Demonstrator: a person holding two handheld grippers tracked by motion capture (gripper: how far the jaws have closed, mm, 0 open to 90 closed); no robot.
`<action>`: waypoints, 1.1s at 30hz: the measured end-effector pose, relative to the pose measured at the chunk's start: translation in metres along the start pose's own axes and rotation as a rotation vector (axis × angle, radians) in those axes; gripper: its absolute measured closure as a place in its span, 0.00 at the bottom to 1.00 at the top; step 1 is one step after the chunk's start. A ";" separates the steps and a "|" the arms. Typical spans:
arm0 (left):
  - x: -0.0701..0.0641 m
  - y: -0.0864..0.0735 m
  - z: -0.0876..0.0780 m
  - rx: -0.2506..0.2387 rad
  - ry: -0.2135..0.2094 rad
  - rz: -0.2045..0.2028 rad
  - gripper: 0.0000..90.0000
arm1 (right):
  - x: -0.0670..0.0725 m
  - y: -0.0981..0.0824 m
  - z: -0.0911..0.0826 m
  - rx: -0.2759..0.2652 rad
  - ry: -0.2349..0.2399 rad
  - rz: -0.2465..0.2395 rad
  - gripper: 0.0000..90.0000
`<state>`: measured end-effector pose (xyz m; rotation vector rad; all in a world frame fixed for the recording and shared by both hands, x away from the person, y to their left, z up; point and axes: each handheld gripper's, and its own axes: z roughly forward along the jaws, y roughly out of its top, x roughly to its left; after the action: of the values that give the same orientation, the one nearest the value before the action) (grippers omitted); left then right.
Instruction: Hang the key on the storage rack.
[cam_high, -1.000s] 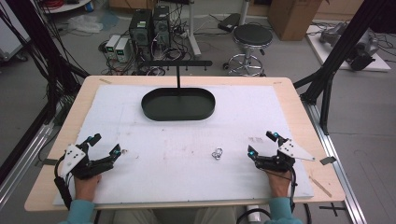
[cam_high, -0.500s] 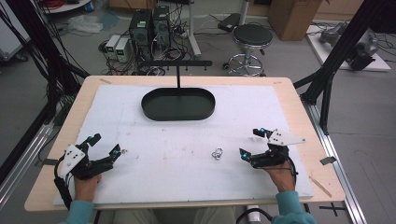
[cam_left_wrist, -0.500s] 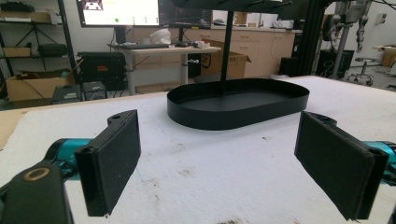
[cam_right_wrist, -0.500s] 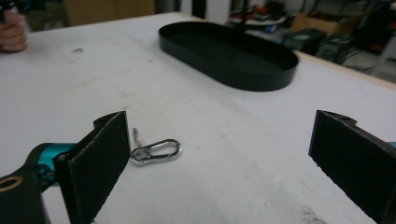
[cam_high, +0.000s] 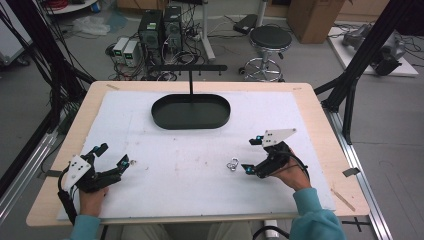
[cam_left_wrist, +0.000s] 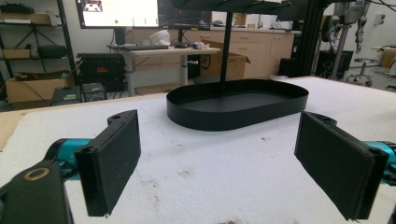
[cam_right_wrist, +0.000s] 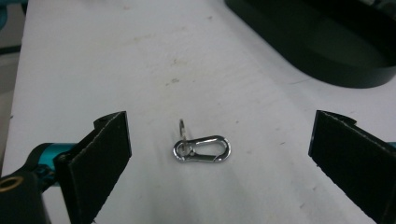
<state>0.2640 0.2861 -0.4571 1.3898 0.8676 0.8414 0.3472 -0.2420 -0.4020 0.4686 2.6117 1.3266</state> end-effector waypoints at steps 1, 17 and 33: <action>0.000 0.000 0.000 0.001 0.000 0.001 0.17 | 0.000 0.001 0.002 0.014 0.005 -0.007 0.06; 0.000 0.000 0.000 0.002 0.001 -0.003 0.17 | 0.001 0.009 0.033 0.185 0.104 -0.061 0.12; 0.000 0.000 0.000 0.002 0.000 -0.006 0.17 | 0.001 0.013 0.051 0.280 0.169 -0.076 0.45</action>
<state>0.2645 0.2862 -0.4571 1.3880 0.8725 0.8363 0.3639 -0.1963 -0.4218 0.3025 2.9397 1.0229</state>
